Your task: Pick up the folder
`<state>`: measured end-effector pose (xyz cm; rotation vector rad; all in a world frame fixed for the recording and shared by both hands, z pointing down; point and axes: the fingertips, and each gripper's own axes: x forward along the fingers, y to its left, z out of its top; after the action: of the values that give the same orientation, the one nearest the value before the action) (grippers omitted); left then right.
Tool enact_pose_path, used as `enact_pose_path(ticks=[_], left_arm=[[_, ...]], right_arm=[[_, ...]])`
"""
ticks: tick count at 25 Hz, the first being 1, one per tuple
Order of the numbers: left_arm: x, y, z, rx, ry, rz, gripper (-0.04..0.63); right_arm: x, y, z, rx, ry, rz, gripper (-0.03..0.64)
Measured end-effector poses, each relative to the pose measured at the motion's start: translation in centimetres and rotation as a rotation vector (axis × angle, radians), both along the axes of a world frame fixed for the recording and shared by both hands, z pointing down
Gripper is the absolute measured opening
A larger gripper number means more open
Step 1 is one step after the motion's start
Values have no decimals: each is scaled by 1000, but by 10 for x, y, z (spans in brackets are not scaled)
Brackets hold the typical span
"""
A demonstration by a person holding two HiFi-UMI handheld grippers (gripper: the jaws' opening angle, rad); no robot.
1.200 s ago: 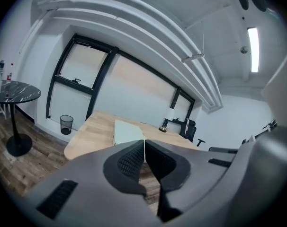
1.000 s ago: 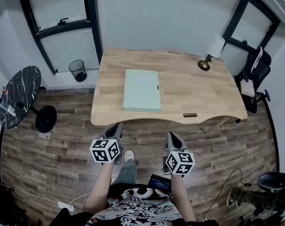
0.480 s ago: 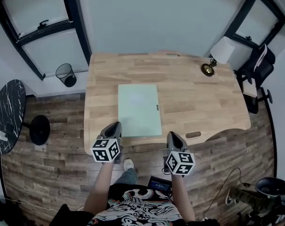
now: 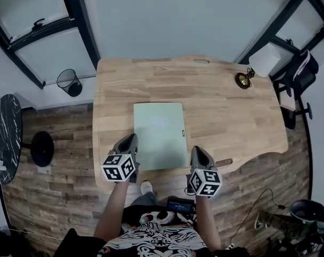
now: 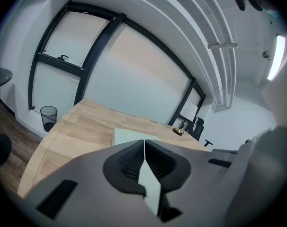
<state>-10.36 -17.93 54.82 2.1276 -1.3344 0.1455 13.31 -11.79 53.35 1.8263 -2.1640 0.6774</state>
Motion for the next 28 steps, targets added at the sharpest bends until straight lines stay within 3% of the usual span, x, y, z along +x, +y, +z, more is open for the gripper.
enact_pose_path(ticks=[18, 28], left_arm=[[-6, -23, 20, -34, -42, -51, 12], [-7, -27, 38, -76, -76, -51, 12]], right_arm=[[4, -30, 20, -32, -22, -54, 9], [1, -35, 46, -110, -58, -98, 28]])
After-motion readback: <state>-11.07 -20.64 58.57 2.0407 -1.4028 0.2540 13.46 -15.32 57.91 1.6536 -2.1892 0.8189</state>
